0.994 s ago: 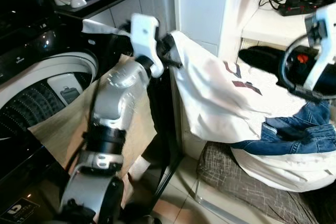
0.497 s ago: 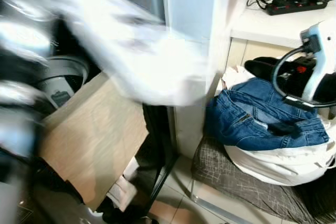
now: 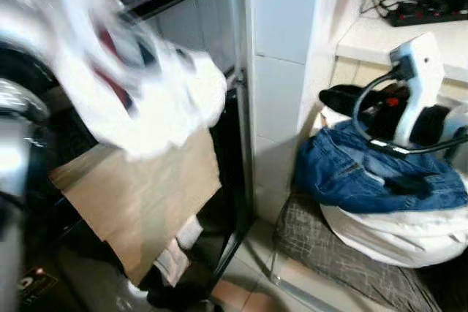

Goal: Clothes washing

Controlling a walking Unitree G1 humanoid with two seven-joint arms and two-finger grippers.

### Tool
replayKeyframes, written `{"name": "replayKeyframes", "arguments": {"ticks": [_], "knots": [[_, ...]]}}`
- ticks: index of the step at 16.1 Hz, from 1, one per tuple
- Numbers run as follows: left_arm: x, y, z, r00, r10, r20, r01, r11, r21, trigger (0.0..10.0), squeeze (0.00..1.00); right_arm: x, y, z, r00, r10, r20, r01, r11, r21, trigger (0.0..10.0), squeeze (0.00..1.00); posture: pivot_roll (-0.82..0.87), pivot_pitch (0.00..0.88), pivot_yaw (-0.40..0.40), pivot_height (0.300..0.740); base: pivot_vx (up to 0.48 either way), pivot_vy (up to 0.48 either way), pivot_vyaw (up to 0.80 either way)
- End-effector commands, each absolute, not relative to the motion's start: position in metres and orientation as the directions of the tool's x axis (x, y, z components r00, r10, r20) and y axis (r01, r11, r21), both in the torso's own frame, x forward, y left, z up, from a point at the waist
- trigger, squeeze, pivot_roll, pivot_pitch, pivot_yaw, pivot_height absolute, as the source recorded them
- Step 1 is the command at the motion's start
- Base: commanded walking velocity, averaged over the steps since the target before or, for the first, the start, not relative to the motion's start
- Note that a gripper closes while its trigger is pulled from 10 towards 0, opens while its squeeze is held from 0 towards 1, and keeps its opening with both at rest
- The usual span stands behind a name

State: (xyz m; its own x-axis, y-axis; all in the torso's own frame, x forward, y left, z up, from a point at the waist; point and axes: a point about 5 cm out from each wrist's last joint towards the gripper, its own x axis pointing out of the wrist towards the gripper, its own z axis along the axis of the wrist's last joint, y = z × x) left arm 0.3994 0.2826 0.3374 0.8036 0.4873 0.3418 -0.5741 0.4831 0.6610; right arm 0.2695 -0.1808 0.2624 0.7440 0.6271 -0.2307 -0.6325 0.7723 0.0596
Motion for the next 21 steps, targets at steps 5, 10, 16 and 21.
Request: {"name": "replayKeyframes", "arguments": {"ticks": [5,10,16,21], "knots": [[0.385,0.307,0.211,0.795,0.561,-0.231,-0.371,0.751,0.546,10.0,0.0,0.263,-0.163,0.255,0.7,0.671,-0.242,-0.679,0.731,0.064,10.0,0.0,-0.11,0.0,0.127,0.74,0.0,0.0,0.0],[0.384,0.291,0.183,0.809,0.413,-0.418,-0.404,0.908,0.113,10.0,1.0,0.262,-0.16,0.253,0.683,0.684,-0.254,-0.693,0.718,0.069,10.0,0.0,-0.11,0.0,0.118,0.74,0.0,0.0,0.0],[0.381,0.302,0.187,0.805,0.444,-0.393,-0.41,0.896,0.171,10.0,1.0,0.264,-0.16,0.254,0.686,0.682,-0.253,-0.691,0.72,0.069,10.0,0.0,-0.11,0.0,0.119,0.74,0.0,0.0,0.0],[0.392,0.303,0.234,0.861,0.456,-0.226,-0.374,0.868,0.328,10.0,0.0,0.264,-0.166,0.256,0.706,0.661,-0.254,-0.671,0.739,0.059,10.0,0.0,-0.11,0.0,0.117,0.74,0.0,0.0,0.0]]}}
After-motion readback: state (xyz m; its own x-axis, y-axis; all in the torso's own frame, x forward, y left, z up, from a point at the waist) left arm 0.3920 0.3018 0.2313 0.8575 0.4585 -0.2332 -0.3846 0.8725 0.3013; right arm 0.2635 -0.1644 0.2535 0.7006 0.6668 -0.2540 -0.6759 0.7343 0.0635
